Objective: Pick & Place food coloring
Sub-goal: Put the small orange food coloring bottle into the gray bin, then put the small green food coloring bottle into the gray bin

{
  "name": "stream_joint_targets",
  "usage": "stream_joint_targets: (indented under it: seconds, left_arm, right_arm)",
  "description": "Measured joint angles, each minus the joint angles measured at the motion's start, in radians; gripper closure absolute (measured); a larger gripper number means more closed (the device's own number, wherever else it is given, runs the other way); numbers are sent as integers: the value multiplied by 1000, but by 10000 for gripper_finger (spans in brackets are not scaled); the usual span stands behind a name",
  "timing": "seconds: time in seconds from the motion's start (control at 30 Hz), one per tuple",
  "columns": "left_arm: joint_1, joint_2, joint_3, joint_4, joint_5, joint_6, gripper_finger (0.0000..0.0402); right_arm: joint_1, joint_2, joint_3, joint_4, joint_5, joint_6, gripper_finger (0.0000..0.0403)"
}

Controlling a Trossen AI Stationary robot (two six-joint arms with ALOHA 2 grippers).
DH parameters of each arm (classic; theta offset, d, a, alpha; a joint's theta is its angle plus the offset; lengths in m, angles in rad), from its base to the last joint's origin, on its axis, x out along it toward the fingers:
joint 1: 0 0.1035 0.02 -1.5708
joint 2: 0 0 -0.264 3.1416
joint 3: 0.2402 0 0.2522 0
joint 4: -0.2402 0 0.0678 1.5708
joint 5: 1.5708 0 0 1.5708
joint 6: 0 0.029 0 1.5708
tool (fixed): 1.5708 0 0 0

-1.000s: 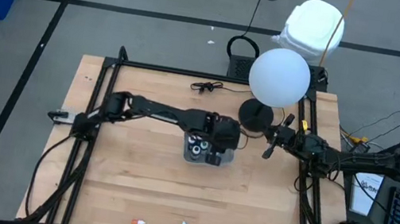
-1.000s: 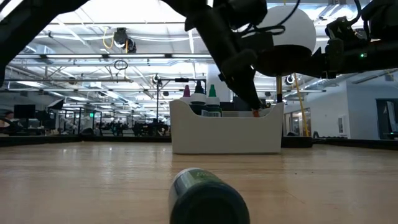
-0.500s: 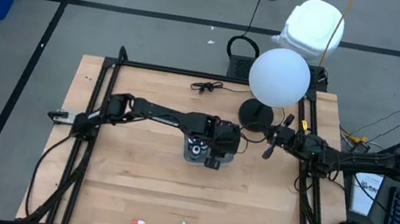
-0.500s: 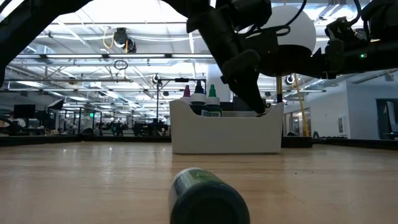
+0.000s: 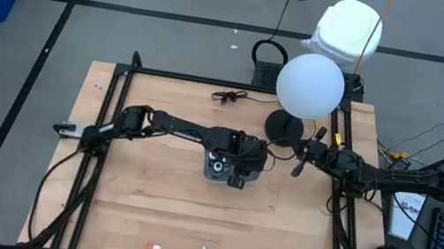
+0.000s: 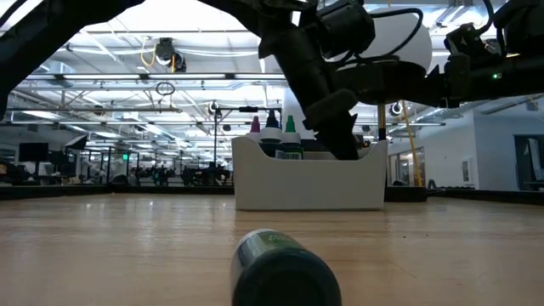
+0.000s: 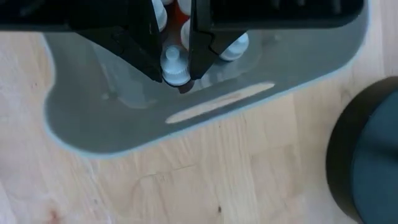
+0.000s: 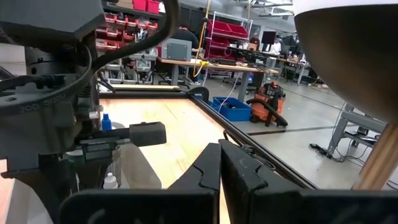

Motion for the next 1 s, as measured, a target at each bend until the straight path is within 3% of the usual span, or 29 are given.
stream_joint_targets:
  seconds: [0.37, 0.73, 1.0]
  left_arm:
    - [8, 8, 0, -5, 1, 7, 339]
    - [-3, -1, 18, 12, -2, 58, 261]
    - [-63, -159, 121, -183, -28, 97, 253]
  right_arm:
    - [0, 0, 0, -1, 0, 0, 403]
    - [0, 0, 0, -1, -1, 0, 403]
    - [1, 0, 0, -1, -1, 26, 403]
